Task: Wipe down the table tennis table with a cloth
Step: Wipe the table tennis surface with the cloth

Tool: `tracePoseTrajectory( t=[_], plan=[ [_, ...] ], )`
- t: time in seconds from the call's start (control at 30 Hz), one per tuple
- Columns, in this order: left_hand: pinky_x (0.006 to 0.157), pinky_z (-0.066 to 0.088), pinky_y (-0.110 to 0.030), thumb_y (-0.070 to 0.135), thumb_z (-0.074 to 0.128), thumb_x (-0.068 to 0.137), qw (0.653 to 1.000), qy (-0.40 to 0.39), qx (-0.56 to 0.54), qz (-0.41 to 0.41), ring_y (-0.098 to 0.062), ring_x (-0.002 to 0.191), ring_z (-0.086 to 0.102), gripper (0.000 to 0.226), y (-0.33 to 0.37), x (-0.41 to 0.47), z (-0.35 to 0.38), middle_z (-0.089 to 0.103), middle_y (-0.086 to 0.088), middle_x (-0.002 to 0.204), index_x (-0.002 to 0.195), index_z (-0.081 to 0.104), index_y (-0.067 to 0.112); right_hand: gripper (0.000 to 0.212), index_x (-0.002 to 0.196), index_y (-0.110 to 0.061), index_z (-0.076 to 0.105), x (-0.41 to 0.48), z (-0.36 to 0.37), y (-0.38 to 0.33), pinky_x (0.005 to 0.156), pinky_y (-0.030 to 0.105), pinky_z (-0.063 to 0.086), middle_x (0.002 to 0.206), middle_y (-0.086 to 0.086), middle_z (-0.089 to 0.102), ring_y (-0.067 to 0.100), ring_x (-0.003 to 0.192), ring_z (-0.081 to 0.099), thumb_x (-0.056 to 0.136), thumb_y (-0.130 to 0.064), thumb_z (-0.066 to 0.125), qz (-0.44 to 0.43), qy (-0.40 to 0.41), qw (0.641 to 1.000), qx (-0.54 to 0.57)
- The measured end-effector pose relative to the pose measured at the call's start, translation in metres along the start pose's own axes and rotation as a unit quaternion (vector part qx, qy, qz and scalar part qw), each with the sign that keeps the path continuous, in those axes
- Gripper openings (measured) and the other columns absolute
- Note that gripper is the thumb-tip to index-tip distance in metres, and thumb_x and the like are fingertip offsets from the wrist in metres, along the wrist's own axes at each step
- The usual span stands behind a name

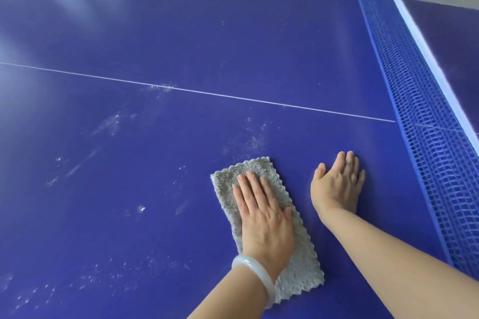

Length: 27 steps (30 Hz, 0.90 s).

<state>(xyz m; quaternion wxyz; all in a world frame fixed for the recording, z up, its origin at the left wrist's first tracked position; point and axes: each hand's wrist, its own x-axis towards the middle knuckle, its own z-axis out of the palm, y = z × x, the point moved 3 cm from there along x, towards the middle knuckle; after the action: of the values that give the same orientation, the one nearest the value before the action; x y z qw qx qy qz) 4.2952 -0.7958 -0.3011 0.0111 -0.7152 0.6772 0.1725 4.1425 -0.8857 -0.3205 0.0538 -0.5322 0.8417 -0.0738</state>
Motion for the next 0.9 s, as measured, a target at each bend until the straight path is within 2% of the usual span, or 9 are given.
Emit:
tracePoseTrajectory(
  t=[0.07, 0.13, 0.17, 0.23, 0.3, 0.47, 0.63, 0.83, 0.9],
  plan=[
    [0.119, -0.005, -0.057, 0.039, 0.016, 0.101, 0.997, 0.033, -0.025, 0.067, -0.043, 0.144, -0.024, 0.070, -0.004, 0.009, 0.001, -0.019, -0.026, 0.157, 0.151, -0.006, -0.004, 0.063, 0.156, -0.006, 0.019, -0.001, 0.000, 0.000, 0.125, 0.044, 0.003, 0.166, 0.011, 0.013, 0.023, 0.153, 0.008, 0.102, -0.037, 0.031, 0.003, 0.002, 1.000, -0.003],
    [0.120, 0.013, -0.055, 0.039, 0.024, 0.101, 0.979, 0.049, 0.006, 0.198, -0.036, 0.150, -0.006, 0.067, -0.007, 0.019, 0.002, 0.000, -0.019, 0.162, 0.154, 0.010, 0.000, 0.063, 0.156, -0.006, 0.019, 0.000, 0.000, 0.001, 0.125, 0.042, 0.002, 0.166, 0.011, 0.012, 0.023, 0.153, 0.008, 0.102, -0.037, 0.032, 0.006, 0.000, 1.000, -0.010],
    [0.119, 0.014, -0.054, 0.040, 0.025, 0.101, 0.963, 0.038, 0.034, 0.266, -0.032, 0.151, -0.004, 0.067, -0.011, 0.024, 0.003, 0.003, -0.014, 0.163, 0.155, 0.011, 0.004, 0.063, 0.156, -0.006, 0.019, -0.003, 0.001, 0.001, 0.125, 0.042, 0.002, 0.166, 0.011, 0.012, 0.023, 0.153, 0.008, 0.102, -0.036, 0.033, 0.002, -0.002, 1.000, -0.013],
    [0.121, 0.002, -0.053, 0.044, 0.023, 0.101, 0.927, 0.005, 0.074, 0.368, -0.026, 0.151, -0.008, 0.066, -0.013, 0.051, -0.004, -0.002, -0.006, 0.165, 0.158, 0.006, 0.015, 0.063, 0.156, -0.007, 0.020, -0.002, 0.000, 0.001, 0.125, 0.042, 0.003, 0.165, 0.011, 0.014, 0.023, 0.153, 0.010, 0.102, -0.035, 0.036, 0.001, -0.001, 1.000, -0.014],
    [0.120, -0.008, -0.051, 0.043, 0.022, 0.102, 0.915, 0.005, 0.101, 0.390, -0.024, 0.151, -0.011, 0.061, -0.011, 0.089, -0.016, -0.006, -0.001, 0.165, 0.158, 0.002, 0.025, 0.062, 0.155, -0.006, 0.024, -0.002, -0.001, 0.001, 0.125, 0.043, 0.005, 0.165, 0.011, 0.017, 0.023, 0.153, 0.012, 0.102, -0.034, 0.040, 0.003, 0.006, 1.000, -0.010],
    [0.120, -0.009, -0.052, 0.040, 0.016, 0.103, 0.946, 0.036, 0.080, 0.311, -0.022, 0.151, -0.009, 0.058, 0.005, 0.178, -0.039, -0.003, 0.006, 0.165, 0.157, -0.003, 0.028, 0.061, 0.152, -0.004, 0.031, -0.002, 0.003, 0.003, 0.124, 0.045, 0.011, 0.162, 0.013, 0.024, 0.026, 0.151, 0.020, 0.100, -0.032, 0.044, 0.004, 0.025, 1.000, -0.018],
    [0.120, -0.008, -0.053, 0.041, 0.013, 0.102, 0.954, 0.051, 0.068, 0.287, -0.021, 0.152, -0.006, 0.058, 0.004, 0.196, -0.043, 0.003, 0.013, 0.164, 0.157, 0.002, 0.030, 0.060, 0.152, -0.004, 0.031, -0.003, 0.001, 0.002, 0.124, 0.044, 0.011, 0.162, 0.013, 0.025, 0.026, 0.151, 0.020, 0.100, -0.031, 0.046, 0.005, 0.026, 1.000, -0.014],
    [0.120, -0.008, -0.050, 0.041, 0.016, 0.100, 0.993, 0.112, 0.001, 0.040, -0.020, 0.152, -0.005, 0.059, -0.069, 0.176, -0.049, 0.004, 0.010, 0.164, 0.157, 0.010, 0.025, 0.061, 0.153, -0.004, 0.029, -0.005, 0.001, 0.002, 0.124, 0.045, 0.011, 0.163, 0.013, 0.021, 0.026, 0.152, 0.018, 0.101, -0.034, 0.040, 0.002, 0.020, 1.000, -0.017],
    [0.120, -0.009, -0.050, 0.043, 0.014, 0.100, 0.994, 0.111, -0.017, 0.003, -0.022, 0.151, -0.008, 0.062, -0.063, 0.159, -0.044, 0.001, 0.005, 0.165, 0.158, 0.007, 0.022, 0.061, 0.154, -0.005, 0.026, -0.005, 0.002, 0.002, 0.125, 0.045, 0.009, 0.164, 0.012, 0.019, 0.026, 0.152, 0.015, 0.101, -0.035, 0.036, 0.004, 0.014, 1.000, -0.026]
  ],
)
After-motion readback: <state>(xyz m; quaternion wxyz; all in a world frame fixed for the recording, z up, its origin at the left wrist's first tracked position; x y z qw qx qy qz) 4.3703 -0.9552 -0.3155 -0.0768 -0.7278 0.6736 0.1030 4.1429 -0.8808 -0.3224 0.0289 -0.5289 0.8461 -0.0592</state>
